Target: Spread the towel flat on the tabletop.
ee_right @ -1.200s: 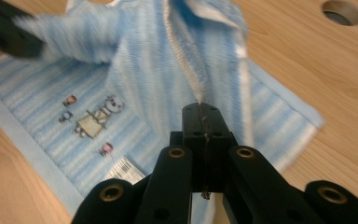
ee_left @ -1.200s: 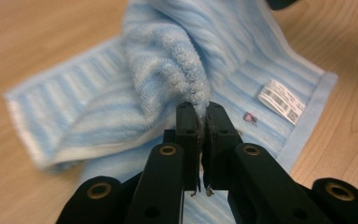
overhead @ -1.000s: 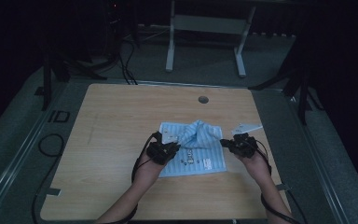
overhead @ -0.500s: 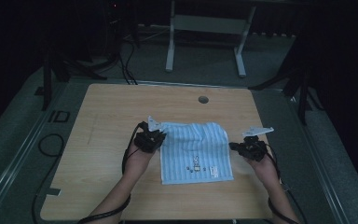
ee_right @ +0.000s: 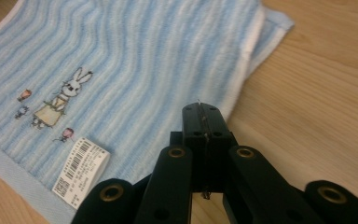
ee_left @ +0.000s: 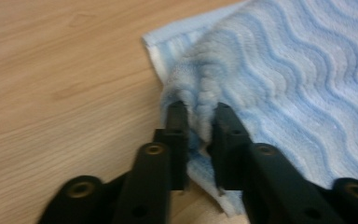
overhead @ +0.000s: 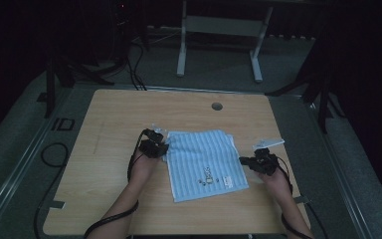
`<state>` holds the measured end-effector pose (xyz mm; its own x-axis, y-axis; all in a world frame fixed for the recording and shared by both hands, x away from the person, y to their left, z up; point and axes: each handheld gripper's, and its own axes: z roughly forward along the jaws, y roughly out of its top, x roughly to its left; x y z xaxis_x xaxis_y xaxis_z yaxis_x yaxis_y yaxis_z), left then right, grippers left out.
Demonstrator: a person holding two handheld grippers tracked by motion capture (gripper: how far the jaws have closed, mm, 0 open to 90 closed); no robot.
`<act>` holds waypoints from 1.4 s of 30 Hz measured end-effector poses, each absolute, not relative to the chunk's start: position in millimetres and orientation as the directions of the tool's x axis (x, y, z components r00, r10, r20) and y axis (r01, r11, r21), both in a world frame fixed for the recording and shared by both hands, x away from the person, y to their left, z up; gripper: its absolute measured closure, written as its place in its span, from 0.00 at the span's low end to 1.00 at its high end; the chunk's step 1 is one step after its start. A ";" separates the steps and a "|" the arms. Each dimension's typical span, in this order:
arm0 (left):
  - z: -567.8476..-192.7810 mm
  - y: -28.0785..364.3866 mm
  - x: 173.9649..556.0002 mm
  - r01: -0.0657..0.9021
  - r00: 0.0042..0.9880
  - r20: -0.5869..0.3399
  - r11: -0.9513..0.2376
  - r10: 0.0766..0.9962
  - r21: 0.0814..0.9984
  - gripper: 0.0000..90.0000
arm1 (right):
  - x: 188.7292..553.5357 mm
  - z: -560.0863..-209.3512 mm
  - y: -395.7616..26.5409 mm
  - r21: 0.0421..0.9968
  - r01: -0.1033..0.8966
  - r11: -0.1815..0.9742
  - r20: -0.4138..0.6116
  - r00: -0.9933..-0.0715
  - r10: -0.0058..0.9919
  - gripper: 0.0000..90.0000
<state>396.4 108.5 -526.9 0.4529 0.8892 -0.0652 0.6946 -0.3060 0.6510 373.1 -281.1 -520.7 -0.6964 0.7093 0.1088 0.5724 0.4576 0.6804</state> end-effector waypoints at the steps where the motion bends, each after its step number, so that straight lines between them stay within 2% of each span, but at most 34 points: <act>1: -524.6 109.7 394.8 0.692 0.456 -0.082 -0.295 0.886 0.659 0.73 | 372.7 -521.6 -280.1 0.679 0.572 0.460 0.113 -0.700 0.705 1.00; 2: -522.3 110.6 392.6 0.684 0.460 -0.085 -0.292 0.884 0.669 0.62 | 372.1 -522.2 -279.4 0.678 0.572 0.462 0.114 -0.702 0.703 1.00; 4: -515.1 110.6 384.4 0.663 0.484 -0.090 -0.298 0.870 0.686 0.50 | 370.5 -522.1 -279.6 0.681 0.567 0.463 0.111 -0.705 0.700 1.00; 8: -505.7 102.3 361.6 0.621 0.568 -0.104 -0.342 0.817 0.705 0.41 | 367.1 -520.6 -280.7 0.695 0.555 0.457 0.107 -0.708 0.698 0.77; 14: -507.9 80.5 317.8 0.564 0.695 -0.125 -0.429 0.708 0.706 0.41 | 354.4 -524.3 -276.3 0.686 0.533 0.495 0.089 -0.737 0.670 0.68; 19: -525.3 68.4 295.7 0.567 0.728 -0.152 -0.463 0.668 0.681 0.41 | 337.9 -530.3 -276.5 0.685 0.529 0.500 0.098 -0.748 0.657 0.68; 21: -532.8 65.7 293.0 0.562 0.737 -0.124 -0.499 0.665 0.660 0.41 | 331.0 -534.0 -276.1 0.681 0.524 0.511 0.092 -0.754 0.650 0.68; 25: -545.0 64.8 297.8 0.581 0.725 -0.110 -0.518 0.679 0.627 0.41 | 324.9 -543.5 -275.1 0.662 0.527 0.533 0.076 -0.755 0.651 0.69; 33: -544.8 63.8 316.5 0.580 0.719 -0.090 -0.524 0.689 0.624 0.42 | 330.4 -545.9 -274.2 0.667 0.518 0.536 0.056 -0.752 0.657 0.69; 42: -542.8 59.4 354.1 0.591 0.707 -0.065 -0.538 0.704 0.601 0.42 | 357.2 -545.8 -270.1 0.666 0.530 0.525 0.042 -0.729 0.683 0.69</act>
